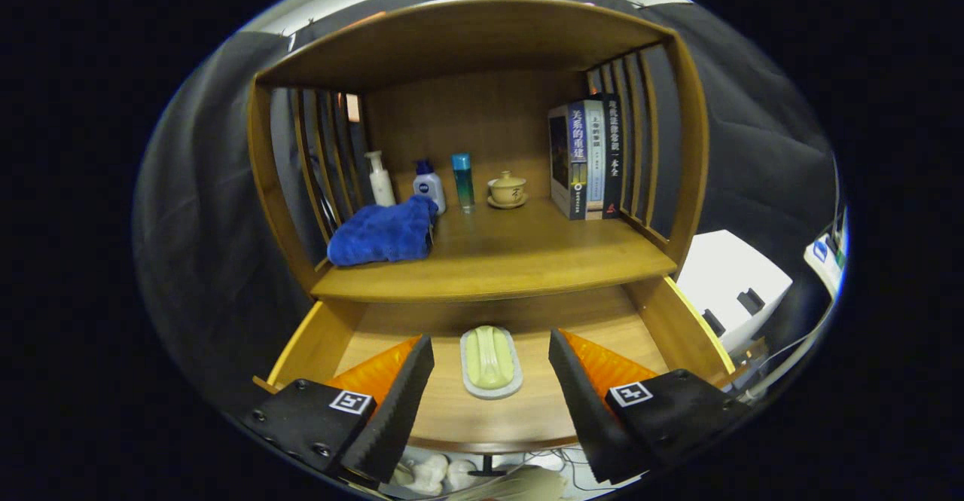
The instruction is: Pull open the drawer, take out the items inside it, and place them on the countertop above the cabinet.
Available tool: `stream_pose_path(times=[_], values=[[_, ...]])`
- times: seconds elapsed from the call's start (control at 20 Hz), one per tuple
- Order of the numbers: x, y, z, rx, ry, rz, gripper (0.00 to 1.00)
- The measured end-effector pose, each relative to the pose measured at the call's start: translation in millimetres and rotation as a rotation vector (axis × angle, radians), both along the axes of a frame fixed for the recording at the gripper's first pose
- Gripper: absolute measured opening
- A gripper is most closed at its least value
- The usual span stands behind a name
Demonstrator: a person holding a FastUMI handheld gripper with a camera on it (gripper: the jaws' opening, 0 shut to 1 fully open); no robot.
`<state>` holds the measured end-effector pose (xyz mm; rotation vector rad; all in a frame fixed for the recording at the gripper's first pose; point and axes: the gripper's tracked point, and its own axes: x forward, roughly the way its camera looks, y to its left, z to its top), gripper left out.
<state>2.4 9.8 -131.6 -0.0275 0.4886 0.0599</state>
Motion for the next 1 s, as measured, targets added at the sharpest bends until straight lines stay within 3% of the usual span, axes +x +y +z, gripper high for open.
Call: stream_pose_path(times=[0.45,0.65,1.0], values=[[60,11,-52,-0.048,0.294,0.062,0.99],[83,5,-82,-0.063,0.404,0.04,0.99],[93,4,-120,-0.075,0.524,0.047,0.99]])
